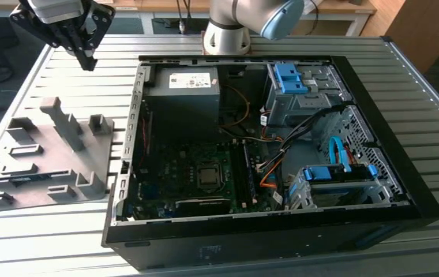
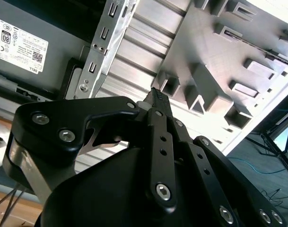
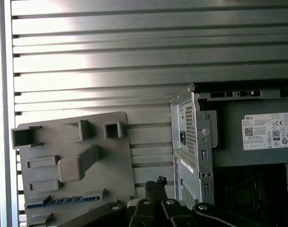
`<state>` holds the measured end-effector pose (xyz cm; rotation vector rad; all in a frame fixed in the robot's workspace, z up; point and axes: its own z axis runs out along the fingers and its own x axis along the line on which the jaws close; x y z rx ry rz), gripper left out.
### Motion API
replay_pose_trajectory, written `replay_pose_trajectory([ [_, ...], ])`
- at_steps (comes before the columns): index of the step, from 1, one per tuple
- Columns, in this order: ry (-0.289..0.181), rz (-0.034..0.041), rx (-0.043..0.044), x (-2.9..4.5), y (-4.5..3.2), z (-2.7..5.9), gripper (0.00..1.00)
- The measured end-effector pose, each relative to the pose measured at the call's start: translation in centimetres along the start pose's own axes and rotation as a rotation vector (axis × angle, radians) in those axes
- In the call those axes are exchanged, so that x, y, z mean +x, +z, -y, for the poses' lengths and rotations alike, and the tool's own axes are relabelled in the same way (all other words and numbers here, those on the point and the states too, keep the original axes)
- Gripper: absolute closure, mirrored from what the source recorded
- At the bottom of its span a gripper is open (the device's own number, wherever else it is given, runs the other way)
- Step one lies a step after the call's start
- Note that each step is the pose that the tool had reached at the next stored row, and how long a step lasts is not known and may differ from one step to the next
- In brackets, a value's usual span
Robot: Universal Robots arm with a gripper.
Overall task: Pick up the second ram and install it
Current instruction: 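Reach for the second ram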
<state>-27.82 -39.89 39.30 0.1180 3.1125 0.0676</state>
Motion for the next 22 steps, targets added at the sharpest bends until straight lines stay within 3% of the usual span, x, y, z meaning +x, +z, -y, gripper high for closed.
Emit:
replay_pose_trajectory([
  [22,0.000,0.0001,-0.0001,2.73,-0.05,0.21,0.90],
])
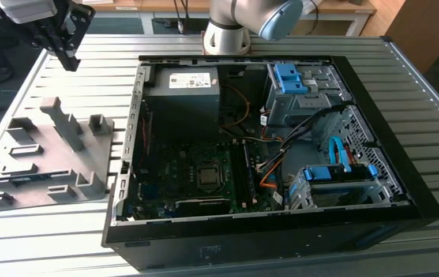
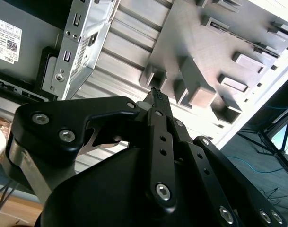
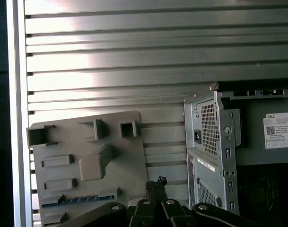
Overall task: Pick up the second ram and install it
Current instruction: 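Reach for the second ram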
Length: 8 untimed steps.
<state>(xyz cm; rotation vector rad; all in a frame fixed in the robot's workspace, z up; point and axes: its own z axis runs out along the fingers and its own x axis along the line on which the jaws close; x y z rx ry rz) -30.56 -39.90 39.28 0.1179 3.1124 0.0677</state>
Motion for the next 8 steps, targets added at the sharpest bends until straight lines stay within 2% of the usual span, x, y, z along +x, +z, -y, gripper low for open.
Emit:
replay_pose_trajectory([
  [8,0.000,-0.0001,0.0000,0.99,-0.02,0.07,0.90],
])
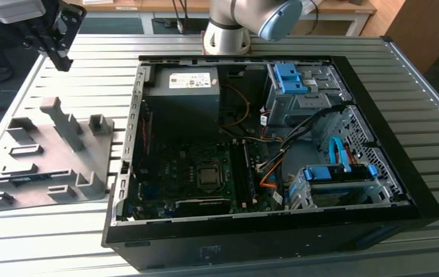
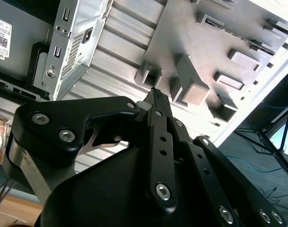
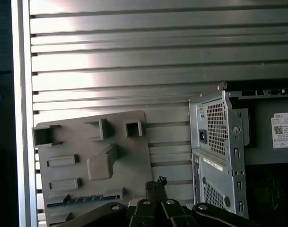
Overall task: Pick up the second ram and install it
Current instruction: 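Reach for the second ram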
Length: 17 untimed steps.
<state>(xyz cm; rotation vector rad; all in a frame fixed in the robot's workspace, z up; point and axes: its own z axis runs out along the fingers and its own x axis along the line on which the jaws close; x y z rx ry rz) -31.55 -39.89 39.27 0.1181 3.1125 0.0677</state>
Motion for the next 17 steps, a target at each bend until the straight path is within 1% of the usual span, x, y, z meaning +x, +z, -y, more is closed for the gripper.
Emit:
replay_pose_trajectory([
  [9,0.000,0.0001,0.0000,1.07,-0.02,0.08,0.90],
  [17,0.000,0.0001,0.0000,2.27,-0.04,0.17,0.90],
])
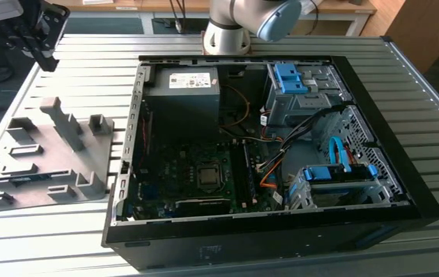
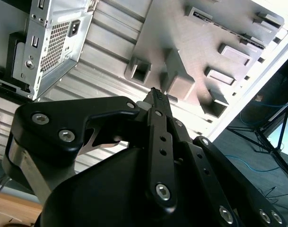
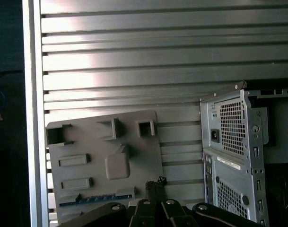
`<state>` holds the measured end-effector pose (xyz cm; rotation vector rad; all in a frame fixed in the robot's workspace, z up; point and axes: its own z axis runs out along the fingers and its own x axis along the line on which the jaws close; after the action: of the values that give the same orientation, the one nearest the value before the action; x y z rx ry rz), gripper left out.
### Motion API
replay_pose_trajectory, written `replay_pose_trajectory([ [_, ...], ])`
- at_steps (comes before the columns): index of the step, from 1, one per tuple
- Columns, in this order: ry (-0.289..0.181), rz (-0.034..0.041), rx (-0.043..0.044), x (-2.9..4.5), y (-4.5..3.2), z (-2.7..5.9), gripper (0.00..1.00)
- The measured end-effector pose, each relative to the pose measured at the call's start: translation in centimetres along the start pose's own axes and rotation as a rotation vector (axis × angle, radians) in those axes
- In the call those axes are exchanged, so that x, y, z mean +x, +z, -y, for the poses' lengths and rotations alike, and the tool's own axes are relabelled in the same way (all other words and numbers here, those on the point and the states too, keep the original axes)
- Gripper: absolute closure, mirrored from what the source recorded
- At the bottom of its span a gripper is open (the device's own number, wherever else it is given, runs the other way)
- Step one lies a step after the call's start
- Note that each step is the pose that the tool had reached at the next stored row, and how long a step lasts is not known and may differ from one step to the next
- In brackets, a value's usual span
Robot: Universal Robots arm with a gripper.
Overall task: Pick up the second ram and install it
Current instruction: 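Reach for the second ram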
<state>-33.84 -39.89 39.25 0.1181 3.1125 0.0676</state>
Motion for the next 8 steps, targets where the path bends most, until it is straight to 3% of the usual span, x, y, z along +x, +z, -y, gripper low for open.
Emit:
replay_pose_trajectory([
  [8,0.000,0.0000,0.0000,0.93,0.00,0.09,0.90],
])
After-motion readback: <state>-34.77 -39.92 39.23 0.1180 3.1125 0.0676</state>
